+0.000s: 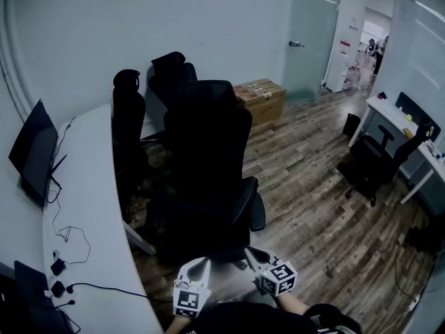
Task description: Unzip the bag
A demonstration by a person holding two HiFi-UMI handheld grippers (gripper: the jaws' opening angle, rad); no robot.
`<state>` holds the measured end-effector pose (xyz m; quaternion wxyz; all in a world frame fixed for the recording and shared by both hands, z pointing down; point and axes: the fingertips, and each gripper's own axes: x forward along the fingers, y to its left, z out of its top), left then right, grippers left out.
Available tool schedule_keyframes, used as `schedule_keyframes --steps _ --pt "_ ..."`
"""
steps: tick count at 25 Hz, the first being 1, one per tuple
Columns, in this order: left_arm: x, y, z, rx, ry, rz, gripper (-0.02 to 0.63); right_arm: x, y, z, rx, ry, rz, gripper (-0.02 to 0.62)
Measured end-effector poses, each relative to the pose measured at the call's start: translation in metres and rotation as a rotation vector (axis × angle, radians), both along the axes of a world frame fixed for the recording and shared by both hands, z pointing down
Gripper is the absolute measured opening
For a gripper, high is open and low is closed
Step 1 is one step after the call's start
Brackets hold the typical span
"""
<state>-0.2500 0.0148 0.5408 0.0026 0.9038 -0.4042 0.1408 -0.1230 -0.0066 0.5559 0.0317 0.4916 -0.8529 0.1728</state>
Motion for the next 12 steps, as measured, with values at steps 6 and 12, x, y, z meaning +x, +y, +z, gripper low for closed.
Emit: schedule_keyframes --steps 6,12 --pt "0.0052 0.0021 0.0023 -0.019 0.010 0.012 0.020 0.0028 0.0008 0.0018 -0.006 0.000 0.005 0.043" --pt "0.0083 -0.0023 0.0031 -0.018 0.013 0.020 0.020 0.0054 -0.0037 0.0019 -0.011 0.006 0.009 0.043"
